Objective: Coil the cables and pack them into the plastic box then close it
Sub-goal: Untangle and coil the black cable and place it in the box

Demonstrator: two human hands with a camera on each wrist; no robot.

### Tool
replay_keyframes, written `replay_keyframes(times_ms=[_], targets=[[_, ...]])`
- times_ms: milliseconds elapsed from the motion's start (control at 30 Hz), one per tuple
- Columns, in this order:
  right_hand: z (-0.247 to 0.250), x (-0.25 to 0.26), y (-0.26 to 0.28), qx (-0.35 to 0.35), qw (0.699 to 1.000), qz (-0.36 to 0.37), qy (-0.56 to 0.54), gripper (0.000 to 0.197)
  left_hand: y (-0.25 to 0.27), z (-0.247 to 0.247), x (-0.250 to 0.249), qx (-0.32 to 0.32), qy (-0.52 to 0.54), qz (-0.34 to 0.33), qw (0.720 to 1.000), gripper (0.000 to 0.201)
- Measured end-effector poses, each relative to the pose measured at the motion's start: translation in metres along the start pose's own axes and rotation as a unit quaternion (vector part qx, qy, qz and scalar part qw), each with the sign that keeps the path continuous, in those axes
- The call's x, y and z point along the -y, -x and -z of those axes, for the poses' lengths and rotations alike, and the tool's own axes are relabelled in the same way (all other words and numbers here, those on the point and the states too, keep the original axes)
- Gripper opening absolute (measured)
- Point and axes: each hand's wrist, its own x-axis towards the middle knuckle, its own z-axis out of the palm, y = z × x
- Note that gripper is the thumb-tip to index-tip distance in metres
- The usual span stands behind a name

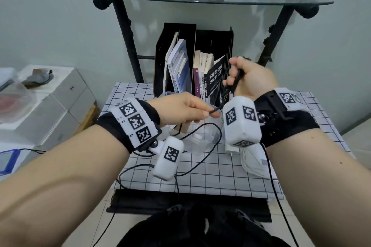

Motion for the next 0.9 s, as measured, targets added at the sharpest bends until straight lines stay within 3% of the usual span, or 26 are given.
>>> replay_keyframes(times_ms=[133, 233, 467, 600, 733, 900], targets=[[-0.001, -0.012, 0.004, 0.049, 0.986, -0.023, 0.158, 0.011, 0.000, 0.010, -0.009, -0.032, -0.019, -0.020, 0.999, 0.020], [-0.006, -0.020, 0.009, 0.100, 0.957, -0.024, 0.271, 0.013, -0.002, 0.013, -0.013, -0.077, -0.025, -0.030, 0.996, 0.017], [-0.010, -0.028, 0.014, 0.168, 0.878, -0.075, 0.442, 0.081, -0.009, 0.016, -0.012, -0.185, 0.072, -0.061, 0.978, 0.017], [-0.009, -0.020, 0.025, 0.209, 0.884, -0.105, 0.405, 0.064, -0.009, 0.017, -0.012, -0.147, 0.086, -0.050, 0.984, 0.006], [-0.004, -0.016, 0.031, 0.251, 0.883, -0.110, 0.381, 0.044, -0.013, 0.019, -0.007, -0.141, 0.088, -0.025, 0.986, 0.016], [0.006, -0.010, 0.028, 0.258, 0.906, -0.161, 0.296, 0.039, -0.017, 0.017, -0.002, -0.157, 0.140, -0.034, 0.977, 0.019]])
